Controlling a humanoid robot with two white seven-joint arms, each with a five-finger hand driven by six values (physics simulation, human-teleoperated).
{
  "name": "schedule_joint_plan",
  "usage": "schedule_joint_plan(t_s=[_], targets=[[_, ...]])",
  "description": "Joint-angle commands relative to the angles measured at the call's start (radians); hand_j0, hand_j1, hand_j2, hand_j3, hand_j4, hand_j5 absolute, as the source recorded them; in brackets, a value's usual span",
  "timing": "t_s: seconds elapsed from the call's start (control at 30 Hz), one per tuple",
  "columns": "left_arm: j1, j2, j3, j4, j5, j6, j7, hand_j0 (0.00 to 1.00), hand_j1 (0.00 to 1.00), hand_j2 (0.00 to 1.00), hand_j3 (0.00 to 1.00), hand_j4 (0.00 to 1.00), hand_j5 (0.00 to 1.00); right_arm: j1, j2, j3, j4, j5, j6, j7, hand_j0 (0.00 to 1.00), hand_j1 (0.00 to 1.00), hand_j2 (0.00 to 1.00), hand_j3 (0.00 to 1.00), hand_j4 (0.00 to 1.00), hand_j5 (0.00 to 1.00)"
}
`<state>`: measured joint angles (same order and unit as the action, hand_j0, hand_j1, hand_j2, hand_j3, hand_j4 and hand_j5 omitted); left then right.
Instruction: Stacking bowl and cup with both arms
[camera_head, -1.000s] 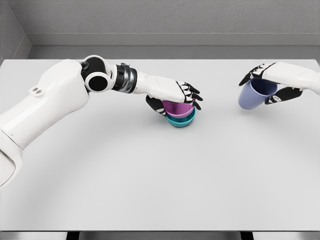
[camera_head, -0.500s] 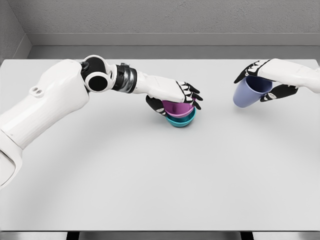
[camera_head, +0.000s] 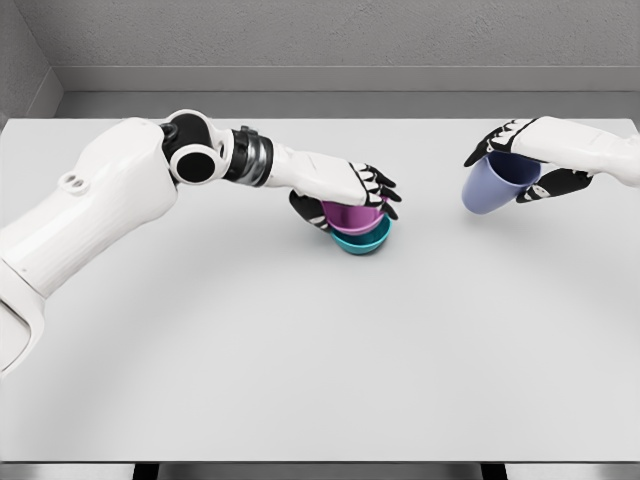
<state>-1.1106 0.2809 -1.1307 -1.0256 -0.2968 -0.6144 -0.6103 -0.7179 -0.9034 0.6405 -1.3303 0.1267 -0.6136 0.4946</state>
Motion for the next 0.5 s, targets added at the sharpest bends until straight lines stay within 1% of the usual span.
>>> schedule_joint_plan(t_s=[0.0,0.07,0.1,0.17,0.2,0.23,0.27,0.47], targets=[[0.0,0.0,0.0,0.002,0.004,0.004,-0.001,1.0,1.0,1.0,1.0,1.0,1.0,0.0,-0.002,-0.001,-0.001,-0.007,0.003,-0.001,0.73,0.73,0.73,0.73,0.73,0.73],[0.0,0.0,0.0,0.002,0.004,0.004,-0.001,1.0,1.0,1.0,1.0,1.0,1.0,-0.002,-0.002,-0.001,-0.001,-0.007,0.003,-0.001,0.73,0.73,0.73,0.73,0.73,0.73],[0.0,0.0,-0.001,0.001,0.004,0.004,-0.001,0.95,0.95,0.95,0.95,0.95,0.95,-0.002,-0.002,-0.001,-0.001,-0.007,0.003,-0.001,0.73,0.73,0.73,0.73,0.73,0.73],[0.0,0.0,-0.001,0.001,0.004,0.004,-0.001,0.93,0.93,0.93,0.93,0.93,0.93,-0.002,-0.002,-0.001,-0.001,-0.007,0.003,-0.001,0.73,0.73,0.73,0.73,0.73,0.73],[0.0,0.0,-0.001,-0.001,0.004,0.004,-0.001,0.93,0.93,0.93,0.93,0.93,0.93,-0.002,-0.002,-0.001,-0.001,-0.007,0.003,-0.001,0.73,0.73,0.73,0.73,0.73,0.73],[0.0,-0.002,-0.001,-0.001,0.004,0.004,-0.001,0.99,0.99,0.99,0.99,0.99,0.99,-0.002,-0.002,-0.001,-0.001,-0.007,0.003,-0.001,0.73,0.73,0.73,0.73,0.73,0.73],[0.0,-0.002,0.0,-0.001,0.004,0.004,-0.001,1.0,1.0,1.0,1.0,1.0,1.0,-0.002,-0.002,-0.001,-0.001,-0.007,0.003,-0.001,0.73,0.73,0.73,0.73,0.73,0.73],[-0.002,0.0,0.005,-0.002,0.005,0.004,-0.001,1.0,1.0,1.0,1.0,1.0,1.0,-0.005,0.0,-0.001,-0.001,-0.007,0.003,-0.001,0.73,0.73,0.73,0.73,0.73,0.73]])
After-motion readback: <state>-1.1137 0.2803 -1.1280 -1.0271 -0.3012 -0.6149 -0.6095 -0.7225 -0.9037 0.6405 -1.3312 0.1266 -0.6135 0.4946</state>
